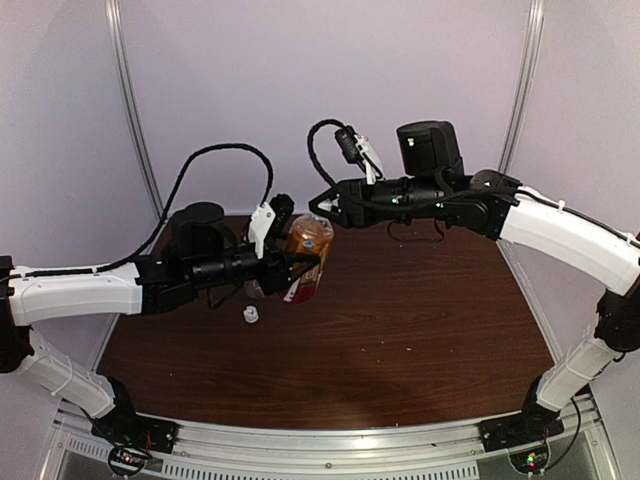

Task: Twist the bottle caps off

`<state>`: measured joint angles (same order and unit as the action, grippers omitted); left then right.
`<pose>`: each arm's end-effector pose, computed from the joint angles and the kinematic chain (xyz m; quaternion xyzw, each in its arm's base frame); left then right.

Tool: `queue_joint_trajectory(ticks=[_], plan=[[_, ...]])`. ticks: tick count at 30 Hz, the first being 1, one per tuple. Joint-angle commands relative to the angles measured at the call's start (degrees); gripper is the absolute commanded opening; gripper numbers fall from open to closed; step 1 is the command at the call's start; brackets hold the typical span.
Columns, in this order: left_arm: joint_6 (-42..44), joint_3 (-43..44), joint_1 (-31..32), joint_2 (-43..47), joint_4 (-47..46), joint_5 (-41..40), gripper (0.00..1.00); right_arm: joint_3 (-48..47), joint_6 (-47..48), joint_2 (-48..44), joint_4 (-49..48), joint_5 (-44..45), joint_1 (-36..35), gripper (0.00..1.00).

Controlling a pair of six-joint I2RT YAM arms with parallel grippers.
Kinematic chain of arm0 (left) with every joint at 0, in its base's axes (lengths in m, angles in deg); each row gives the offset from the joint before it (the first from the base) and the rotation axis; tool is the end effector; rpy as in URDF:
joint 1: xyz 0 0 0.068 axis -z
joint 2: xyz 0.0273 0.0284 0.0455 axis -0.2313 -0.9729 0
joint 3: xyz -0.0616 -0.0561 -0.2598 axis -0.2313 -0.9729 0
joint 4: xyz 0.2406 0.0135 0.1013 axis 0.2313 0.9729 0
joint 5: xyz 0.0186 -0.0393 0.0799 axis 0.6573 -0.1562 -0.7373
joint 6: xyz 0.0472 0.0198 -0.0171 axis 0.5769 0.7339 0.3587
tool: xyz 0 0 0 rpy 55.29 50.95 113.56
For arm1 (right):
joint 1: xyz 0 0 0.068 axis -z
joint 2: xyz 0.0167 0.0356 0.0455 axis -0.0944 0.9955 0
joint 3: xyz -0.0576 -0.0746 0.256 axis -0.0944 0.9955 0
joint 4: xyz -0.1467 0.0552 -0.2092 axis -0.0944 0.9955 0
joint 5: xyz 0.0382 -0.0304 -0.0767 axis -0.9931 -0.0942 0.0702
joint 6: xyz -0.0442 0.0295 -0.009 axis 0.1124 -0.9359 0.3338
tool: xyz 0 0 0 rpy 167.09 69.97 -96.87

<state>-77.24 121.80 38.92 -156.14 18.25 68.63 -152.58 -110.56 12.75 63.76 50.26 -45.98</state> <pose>0.1862 -0.2517 0.3044 0.3568 0.6774 -0.3724 0.5245 0.2140 0.2878 0.4133 -0.3086 0.7413 0.4561 0.3837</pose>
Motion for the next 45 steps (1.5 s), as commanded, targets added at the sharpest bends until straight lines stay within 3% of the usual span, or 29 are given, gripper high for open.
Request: queue_joint_trajectory(ticks=[1, 7, 13, 25, 32, 37, 45], plan=[[0.9, 1.2, 0.3, 1.1, -2.6, -0.2, 0.18, 1.2, 2.0, -1.8, -1.1, 0.1, -0.2, 0.31], [0.9, 1.3, 0.3, 0.9, -2.5, 0.0, 0.18, 1.9, 7.1, -3.3, -1.6, -1.2, 0.0, 0.19], [0.8, 1.1, 0.3, 1.2, -3.1, 0.6, 0.18, 1.9, 13.3, -3.9, -2.0, -7.7, 1.2, 0.14], [0.4, -0.8, 0.2, 2.0, -9.3, 11.6, 0.18, -0.9, 29.5, -2.6, 2.7, -31.0, 4.9, 0.16], [-0.1, -0.9, 0.3, 1.8, -10.5, 15.1, 0.18, -2.2, 30.7, -1.4, 3.7, -35.3, 6.2, 0.17], [0.0, -0.7, 0.3, 1.8, -10.1, 14.4, 0.18, -1.5, 29.3, -1.9, 3.0, -34.1, 6.2, 0.23], [0.4, -0.3, 0.3, 1.7, -8.0, 10.4, 0.17, -0.8, 23.5, -3.3, 1.0, -27.2, 6.2, 0.54]])
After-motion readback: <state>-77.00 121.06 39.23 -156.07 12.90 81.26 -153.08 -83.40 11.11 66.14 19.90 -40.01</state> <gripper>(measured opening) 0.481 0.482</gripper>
